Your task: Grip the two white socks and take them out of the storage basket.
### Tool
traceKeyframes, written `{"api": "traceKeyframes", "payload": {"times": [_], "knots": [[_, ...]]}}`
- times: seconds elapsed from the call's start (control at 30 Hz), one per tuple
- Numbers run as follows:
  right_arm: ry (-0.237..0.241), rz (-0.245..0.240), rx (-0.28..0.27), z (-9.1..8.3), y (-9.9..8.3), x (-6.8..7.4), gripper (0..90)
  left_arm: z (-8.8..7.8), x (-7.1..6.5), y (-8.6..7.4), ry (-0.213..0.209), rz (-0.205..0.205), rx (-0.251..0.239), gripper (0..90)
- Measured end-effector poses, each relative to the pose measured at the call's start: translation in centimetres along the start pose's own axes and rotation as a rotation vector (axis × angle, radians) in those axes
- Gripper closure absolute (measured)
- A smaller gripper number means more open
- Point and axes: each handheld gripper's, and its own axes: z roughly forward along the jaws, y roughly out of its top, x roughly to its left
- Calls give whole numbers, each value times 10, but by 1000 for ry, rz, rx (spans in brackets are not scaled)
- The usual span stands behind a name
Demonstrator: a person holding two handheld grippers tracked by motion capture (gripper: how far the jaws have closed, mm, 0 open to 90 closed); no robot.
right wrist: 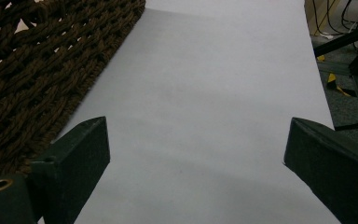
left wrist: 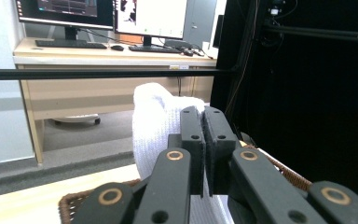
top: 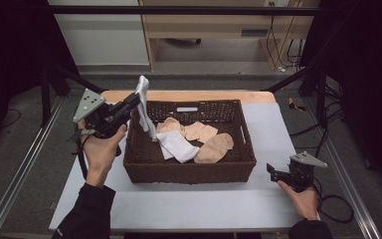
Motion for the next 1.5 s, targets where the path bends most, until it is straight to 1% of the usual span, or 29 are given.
{"api": "traceKeyframes", "payload": {"times": [0.27,0.4,0.5,0.63,0.8,0.93,1.07,1.13,1.33,1.4,1.5], "knots": [[2,4,0,-1,0,0,72,-33,14,10,23,-11,-29,872],[1,2,0,-1,0,0,72,-51,25,12,38,-27,-50,872],[-2,-3,2,0,0,0,72,-63,35,12,60,-31,-52,872],[4,-1,2,-1,0,0,73,-75,46,7,85,-41,-46,872],[0,1,2,-1,0,0,73,-88,62,-10,125,-60,-25,872],[3,-1,1,-1,0,1,73,-92,74,-29,156,-78,12,872],[0,-2,1,-2,0,0,73,-95,85,-50,183,-107,52,872],[1,-2,2,-2,0,1,73,-95,90,-61,196,-118,80,872],[-1,-6,4,-1,-1,1,73,-92,101,-94,221,-143,188,872],[0,-7,6,-1,-1,1,73,-88,103,-104,231,-140,240,871],[0,-8,4,-2,-1,1,73,-84,105,-116,241,-141,296,871]]}}
